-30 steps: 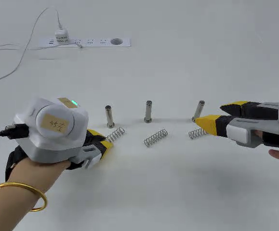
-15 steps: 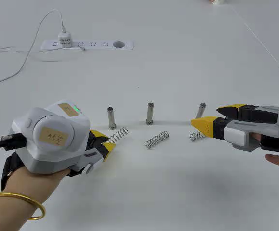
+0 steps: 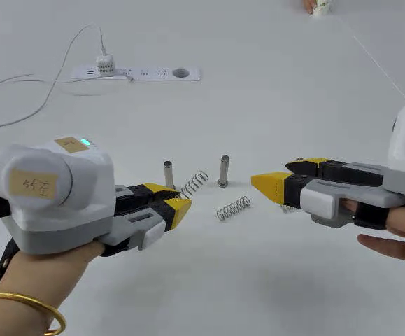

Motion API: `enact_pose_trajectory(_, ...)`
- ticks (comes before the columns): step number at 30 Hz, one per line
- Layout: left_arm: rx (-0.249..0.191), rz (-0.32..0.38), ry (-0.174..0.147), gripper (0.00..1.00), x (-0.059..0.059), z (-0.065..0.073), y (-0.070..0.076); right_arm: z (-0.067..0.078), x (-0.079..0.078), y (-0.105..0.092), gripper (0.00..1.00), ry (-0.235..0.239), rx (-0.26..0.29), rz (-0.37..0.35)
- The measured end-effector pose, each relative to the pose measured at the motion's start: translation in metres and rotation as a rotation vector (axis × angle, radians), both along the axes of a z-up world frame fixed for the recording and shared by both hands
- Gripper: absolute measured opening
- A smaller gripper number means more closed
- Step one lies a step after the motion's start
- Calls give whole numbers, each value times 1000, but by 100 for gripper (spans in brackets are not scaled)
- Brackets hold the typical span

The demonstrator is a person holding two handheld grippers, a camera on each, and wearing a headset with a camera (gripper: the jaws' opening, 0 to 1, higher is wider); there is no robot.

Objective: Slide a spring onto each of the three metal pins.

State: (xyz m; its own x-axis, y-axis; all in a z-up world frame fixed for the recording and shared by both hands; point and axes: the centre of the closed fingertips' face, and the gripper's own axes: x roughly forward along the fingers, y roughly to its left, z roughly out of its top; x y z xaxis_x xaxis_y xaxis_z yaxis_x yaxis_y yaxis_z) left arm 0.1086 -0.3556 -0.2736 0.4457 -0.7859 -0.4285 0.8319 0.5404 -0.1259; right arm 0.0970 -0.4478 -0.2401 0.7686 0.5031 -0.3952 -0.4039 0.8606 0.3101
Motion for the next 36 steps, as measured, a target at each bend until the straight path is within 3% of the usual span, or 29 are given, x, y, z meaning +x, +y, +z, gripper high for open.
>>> enact_pose_trajectory(7,-57,-9,-22,10,-13,18,-8,12,2,22,37,11,196,-33)
enact_pose_trajectory(15,-122,-8,-56,10,-23,36,-17,19,1,41,32,38,333,-27)
enact_pose_trajectory(21,-154,-6,-76,10,-27,44,-20,21,1,46,27,56,409,-49)
enact_pose_trajectory(30,-185,6,-78,10,-31,51,-19,24,-2,51,19,93,541,-70)
enact_pose_trajectory(36,-188,9,-78,10,-32,52,-19,26,-3,56,15,92,553,-59)
